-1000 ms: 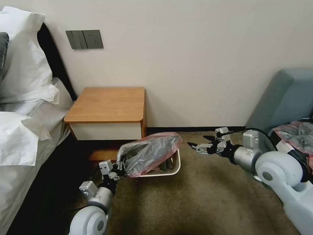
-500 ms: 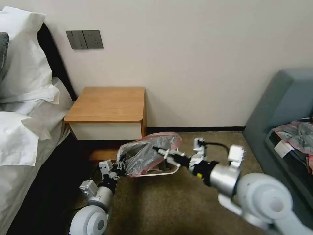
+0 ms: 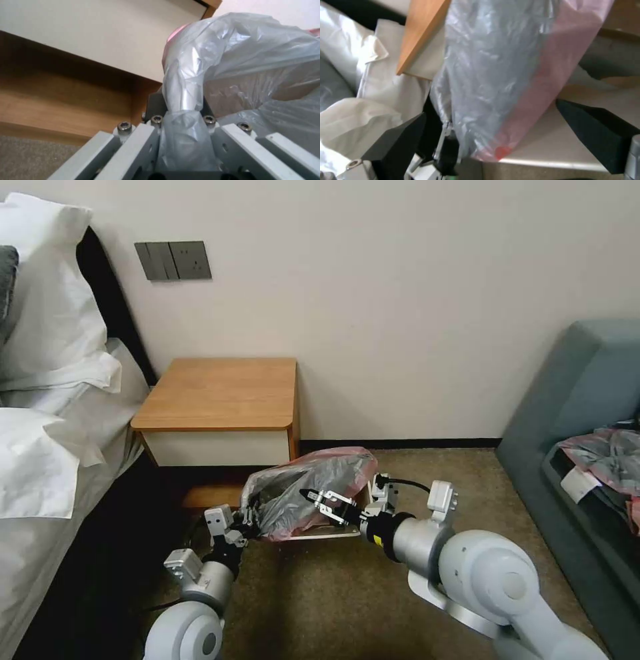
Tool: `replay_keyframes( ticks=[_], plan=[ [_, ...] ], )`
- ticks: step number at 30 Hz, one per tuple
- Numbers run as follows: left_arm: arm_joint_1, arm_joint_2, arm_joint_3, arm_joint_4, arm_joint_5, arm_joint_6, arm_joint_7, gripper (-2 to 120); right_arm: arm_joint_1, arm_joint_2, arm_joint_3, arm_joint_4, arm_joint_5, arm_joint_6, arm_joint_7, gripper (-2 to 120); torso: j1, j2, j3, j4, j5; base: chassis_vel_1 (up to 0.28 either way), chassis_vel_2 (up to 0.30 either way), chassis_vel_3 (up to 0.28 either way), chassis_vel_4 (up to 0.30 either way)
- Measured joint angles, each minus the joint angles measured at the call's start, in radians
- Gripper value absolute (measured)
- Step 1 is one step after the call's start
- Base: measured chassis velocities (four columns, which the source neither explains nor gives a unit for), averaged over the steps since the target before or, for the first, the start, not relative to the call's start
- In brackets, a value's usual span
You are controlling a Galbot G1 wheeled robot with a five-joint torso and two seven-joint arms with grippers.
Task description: Pick up the garbage bag from the table and place it over the trash can.
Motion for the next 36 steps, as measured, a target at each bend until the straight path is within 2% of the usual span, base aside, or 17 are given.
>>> replay_keyframes(
  ticks=[11,18,21,22,25,26,29,30,33,34,36],
  plan=[
    [0.0,-0.006,0.007,-0.006,0.013,-0.001,0.0,3,0.018,0.003,-0.012,-0.024,-0.007,0.012,0.031,99,0.0,0.0,0.0,0.0,0.0,0.0,0.0,0.0,0.0],
    [0.002,-0.006,0.008,-0.015,0.014,-0.001,0.0,3,0.024,0.006,-0.02,-0.034,-0.035,0.018,0.013,97,0.0,0.0,0.0,0.0,0.0,0.0,0.0,0.0,0.0],
    [0.001,-0.006,0.008,-0.016,0.015,0.004,-0.005,3,0.02,0.005,-0.029,-0.034,-0.079,0.012,-0.032,86,0.0,0.0,0.0,0.0,0.0,0.0,0.0,0.0,0.0],
    [0.001,-0.006,0.008,-0.016,0.015,0.004,-0.005,3,0.02,0.005,-0.029,-0.034,-0.079,0.012,-0.032,86,0.0,0.0,0.0,0.0,0.0,0.0,0.0,0.0,0.0],
    [-0.004,-0.006,0.007,-0.017,0.004,0.01,-0.015,3,0.012,0.002,-0.028,-0.032,-0.096,-0.017,-0.082,71,0.0,0.0,0.0,0.0,0.0,0.0,0.0,0.0,0.0],
    [-0.004,-0.006,0.007,-0.017,0.004,0.01,-0.015,3,0.012,0.002,-0.028,-0.032,-0.096,-0.017,-0.082,71,0.0,0.0,0.0,0.0,0.0,0.0,0.0,0.0,0.0],
    [-0.005,-0.005,0.005,-0.018,-0.009,0.015,-0.024,3,0.009,-0.003,-0.028,-0.026,-0.119,-0.029,-0.114,58,0.0,0.0,0.0,-0.0001,0.0,0.0,0.0,0.0,0.0],
    [-0.005,-0.005,0.005,-0.018,-0.009,0.015,-0.024,3,0.009,-0.003,-0.028,-0.026,-0.119,-0.029,-0.114,58,0.0,0.0,0.0,-0.0001,0.0,0.0,0.0,0.0,0.0],
    [-0.003,-0.004,0.005,-0.018,-0.014,0.017,-0.03,3,0.008,-0.004,-0.031,-0.024,-0.138,-0.033,-0.129,42,0.0,0.0,0.0,0.0,0.0,0.0,0.0,0.0,0.0],
    [-0.003,-0.004,0.005,-0.018,-0.014,0.017,-0.03,3,0.008,-0.004,-0.031,-0.024,-0.138,-0.033,-0.129,42,0.0,0.0,0.0,0.0,0.0,0.0,0.0,0.0,0.0],
    [-0.002,-0.004,0.006,-0.015,-0.014,0.017,-0.03,3,0.005,-0.003,-0.037,-0.029,-0.168,-0.032,-0.144,34,0.0,0.0,0.0,-0.0001,0.0,0.0,0.0,0.0,0.0]
  ],
)
